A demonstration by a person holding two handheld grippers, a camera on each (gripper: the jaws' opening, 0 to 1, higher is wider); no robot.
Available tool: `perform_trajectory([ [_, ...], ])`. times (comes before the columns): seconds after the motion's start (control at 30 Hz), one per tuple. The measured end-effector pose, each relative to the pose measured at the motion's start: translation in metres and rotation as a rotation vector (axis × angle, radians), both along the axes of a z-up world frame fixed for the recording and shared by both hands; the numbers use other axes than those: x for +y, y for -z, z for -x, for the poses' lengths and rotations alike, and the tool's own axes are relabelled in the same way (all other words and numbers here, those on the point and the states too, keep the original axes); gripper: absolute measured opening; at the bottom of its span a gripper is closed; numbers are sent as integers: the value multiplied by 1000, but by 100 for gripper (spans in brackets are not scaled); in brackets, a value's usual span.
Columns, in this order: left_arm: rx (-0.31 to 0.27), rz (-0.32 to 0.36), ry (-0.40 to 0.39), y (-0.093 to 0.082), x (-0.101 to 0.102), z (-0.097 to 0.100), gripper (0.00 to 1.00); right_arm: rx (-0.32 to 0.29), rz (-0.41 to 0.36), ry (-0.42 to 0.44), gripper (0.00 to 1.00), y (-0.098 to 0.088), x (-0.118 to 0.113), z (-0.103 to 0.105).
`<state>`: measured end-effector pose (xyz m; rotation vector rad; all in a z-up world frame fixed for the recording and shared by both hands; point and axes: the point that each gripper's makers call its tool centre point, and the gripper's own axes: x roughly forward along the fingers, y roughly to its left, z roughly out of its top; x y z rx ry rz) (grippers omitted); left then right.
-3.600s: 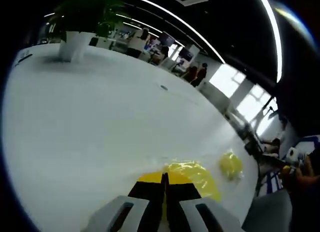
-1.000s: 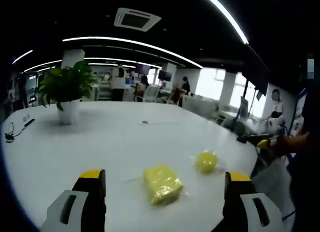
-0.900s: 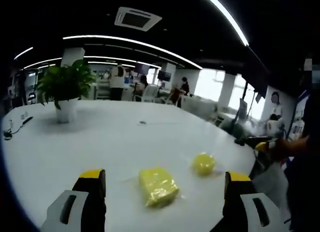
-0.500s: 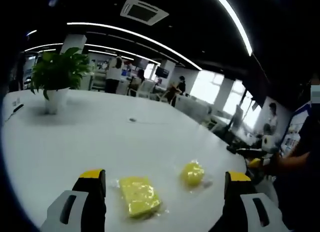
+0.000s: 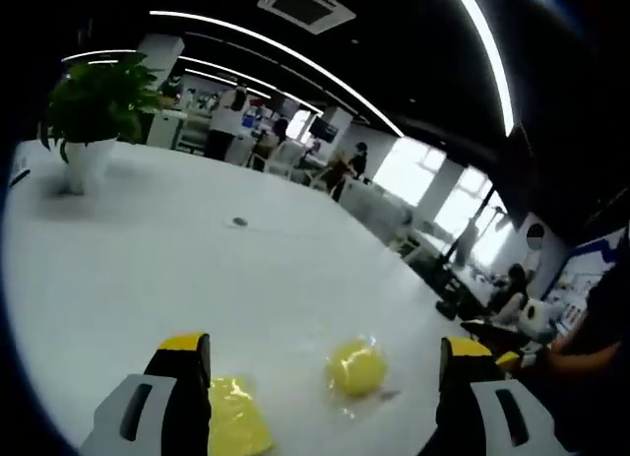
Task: Compare the silicone blocks by pressing each to a similar depth, holding the contact briefly, and releasing to observe deformation and rebound differences across the visible hardness samples.
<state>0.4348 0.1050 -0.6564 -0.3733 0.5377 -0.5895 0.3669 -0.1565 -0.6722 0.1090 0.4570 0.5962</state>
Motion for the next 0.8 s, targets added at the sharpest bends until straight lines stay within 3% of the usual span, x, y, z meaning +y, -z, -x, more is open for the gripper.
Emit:
perform_trajectory([
  [0.2, 74, 63, 12, 11, -18, -16, 96, -4, -6, -1, 96, -4, -1, 0],
  [0.37, 117, 56, 39, 29, -35, -27, 90, -5, -16, 5, 96, -7, -2, 1],
  [0.43, 142, 51, 34, 40, -39, -32, 88, 0, -18, 9, 96, -6, -2, 1],
  [0.5, 203, 90, 22, 51, -45, -34, 88, 3, -20, 11, 96, -4, -2, 1],
  [0.8, 304, 100, 14, 88, -67, -42, 80, 27, -23, 23, 96, 3, -4, 2],
])
